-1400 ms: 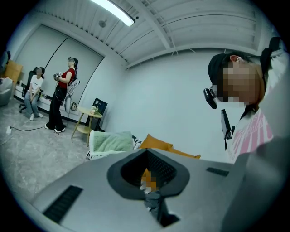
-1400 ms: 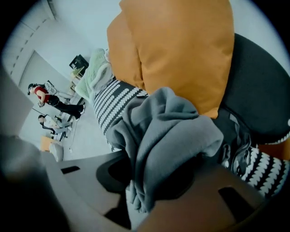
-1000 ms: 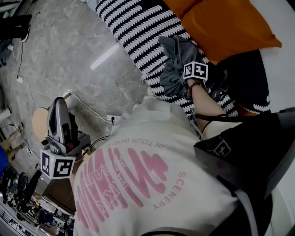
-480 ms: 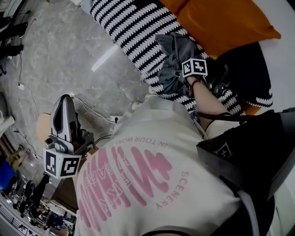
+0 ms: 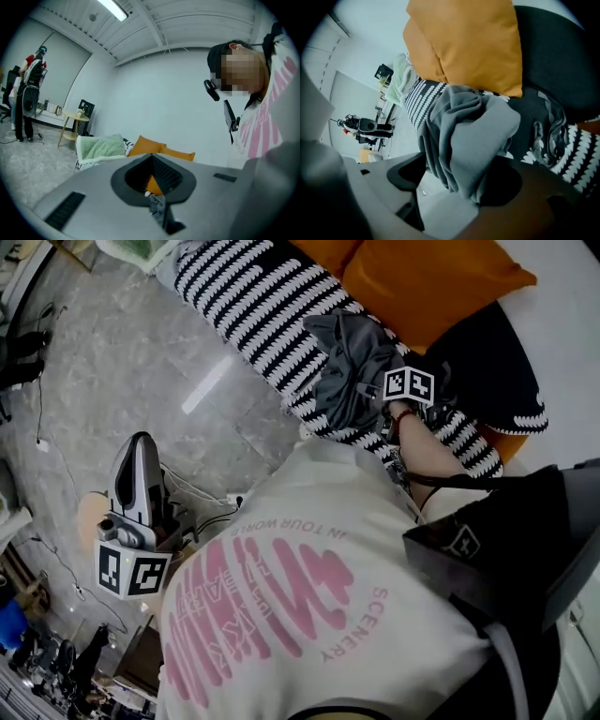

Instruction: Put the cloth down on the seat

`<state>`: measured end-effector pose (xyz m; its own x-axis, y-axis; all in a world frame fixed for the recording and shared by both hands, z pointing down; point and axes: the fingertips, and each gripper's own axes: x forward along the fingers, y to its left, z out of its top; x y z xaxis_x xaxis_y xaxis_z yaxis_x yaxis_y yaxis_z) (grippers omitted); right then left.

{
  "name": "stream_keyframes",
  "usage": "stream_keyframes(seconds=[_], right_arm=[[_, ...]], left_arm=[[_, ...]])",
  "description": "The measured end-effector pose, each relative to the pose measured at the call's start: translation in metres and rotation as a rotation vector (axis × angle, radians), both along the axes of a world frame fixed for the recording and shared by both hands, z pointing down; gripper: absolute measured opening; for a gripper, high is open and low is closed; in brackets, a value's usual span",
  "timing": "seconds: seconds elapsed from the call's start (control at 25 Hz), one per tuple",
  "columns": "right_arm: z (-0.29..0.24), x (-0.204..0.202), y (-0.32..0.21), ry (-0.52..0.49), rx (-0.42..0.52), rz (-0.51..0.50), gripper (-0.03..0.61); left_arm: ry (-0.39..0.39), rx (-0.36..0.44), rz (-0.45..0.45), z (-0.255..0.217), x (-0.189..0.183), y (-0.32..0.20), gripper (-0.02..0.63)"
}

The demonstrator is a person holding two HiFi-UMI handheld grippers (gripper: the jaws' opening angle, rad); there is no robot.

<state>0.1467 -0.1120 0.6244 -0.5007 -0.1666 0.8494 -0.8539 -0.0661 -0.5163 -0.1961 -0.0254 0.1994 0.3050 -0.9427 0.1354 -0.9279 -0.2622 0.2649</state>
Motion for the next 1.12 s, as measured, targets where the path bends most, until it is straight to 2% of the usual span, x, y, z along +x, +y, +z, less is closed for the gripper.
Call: stream_keyframes(seconds=[0.12,0.32,0.52,0.64,0.76,0.84,0.92,1.04,1.12], right_arm=[[-0.01,0.012,-0.002,0.003,0.022,0.058,0.345],[0.003,0.029,0.03,0.05,-0.006,0.108,0.345],[0.025,0.016,0.07,0.049,-0.039,0.129,0.345],[0.033,0.006,0.089,0.012,-0.048,0.136,0.344],[0.025,-0.011,0.107,-0.087,-0.034,0.168,0.336],[0.009,-0.024,0.106,-0.18,0.02,0.225,0.28],[-0.01,-0.037,0.099,-0.264,0.091,0.287,0.165],[-0.046,-0.047,0.083,-0.368,0.208,0.36,0.042],[-0.088,-0.052,0.074,-0.459,0.299,0.389,0.012]], left_arm=[[0.005,0.029,0.015,-0.006,0.003,0.002,0.008],[0.045,0.02,0.01,0.015,-0.012,0.011,0.008],[0.049,0.028,-0.003,0.038,-0.041,0.033,0.008],[0.062,0.034,0.007,0.052,-0.049,0.043,0.008],[0.067,0.036,0.041,0.062,-0.049,0.055,0.008],[0.064,0.032,0.067,0.068,-0.049,0.062,0.008],[0.057,0.022,0.09,0.077,-0.051,0.067,0.008],[0.059,0.006,0.118,0.09,-0.054,0.07,0.008],[0.072,-0.003,0.128,0.087,-0.056,0.075,0.008]])
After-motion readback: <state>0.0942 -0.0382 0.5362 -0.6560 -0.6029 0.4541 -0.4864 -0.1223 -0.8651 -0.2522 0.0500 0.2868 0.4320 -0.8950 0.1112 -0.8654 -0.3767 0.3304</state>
